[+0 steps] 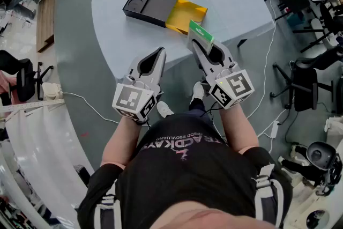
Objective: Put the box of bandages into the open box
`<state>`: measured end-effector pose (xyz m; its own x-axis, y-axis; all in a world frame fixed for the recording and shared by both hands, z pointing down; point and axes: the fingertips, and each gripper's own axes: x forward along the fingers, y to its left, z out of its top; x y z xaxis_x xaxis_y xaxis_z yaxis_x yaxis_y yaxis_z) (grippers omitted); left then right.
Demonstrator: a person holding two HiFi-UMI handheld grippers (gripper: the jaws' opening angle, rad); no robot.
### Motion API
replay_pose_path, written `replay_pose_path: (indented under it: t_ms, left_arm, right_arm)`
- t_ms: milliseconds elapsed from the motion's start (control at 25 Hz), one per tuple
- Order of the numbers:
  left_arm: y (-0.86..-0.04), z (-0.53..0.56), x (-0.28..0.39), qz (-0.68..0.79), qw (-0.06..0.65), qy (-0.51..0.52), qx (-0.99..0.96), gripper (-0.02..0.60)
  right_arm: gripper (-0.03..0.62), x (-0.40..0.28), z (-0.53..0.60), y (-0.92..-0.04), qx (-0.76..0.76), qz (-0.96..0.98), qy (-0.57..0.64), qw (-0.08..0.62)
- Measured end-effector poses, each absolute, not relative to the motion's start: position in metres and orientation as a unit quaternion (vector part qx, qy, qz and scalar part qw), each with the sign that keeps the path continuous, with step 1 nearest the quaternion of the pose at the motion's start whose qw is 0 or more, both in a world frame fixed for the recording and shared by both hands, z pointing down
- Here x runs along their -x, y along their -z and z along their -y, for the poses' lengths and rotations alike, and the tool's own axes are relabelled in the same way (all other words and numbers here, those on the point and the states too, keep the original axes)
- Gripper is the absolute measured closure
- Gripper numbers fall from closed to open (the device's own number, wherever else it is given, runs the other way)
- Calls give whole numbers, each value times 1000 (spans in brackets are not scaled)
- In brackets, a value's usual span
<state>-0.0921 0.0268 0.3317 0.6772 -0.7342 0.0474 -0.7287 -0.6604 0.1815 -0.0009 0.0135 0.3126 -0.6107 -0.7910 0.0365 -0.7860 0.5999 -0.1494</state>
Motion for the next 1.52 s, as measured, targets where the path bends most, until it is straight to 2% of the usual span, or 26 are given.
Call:
replay_pose_path:
  t_ms: [920,1520]
  left_arm:
    - [-329,-26,89,389,93,18,-917,565]
    - [-322,-9,54,400,92,21,-912,565]
  right_arm:
    - [505,-2,-14,-309,442,-892,85,39]
    - [505,-38,6,-302,434,-897,81,34]
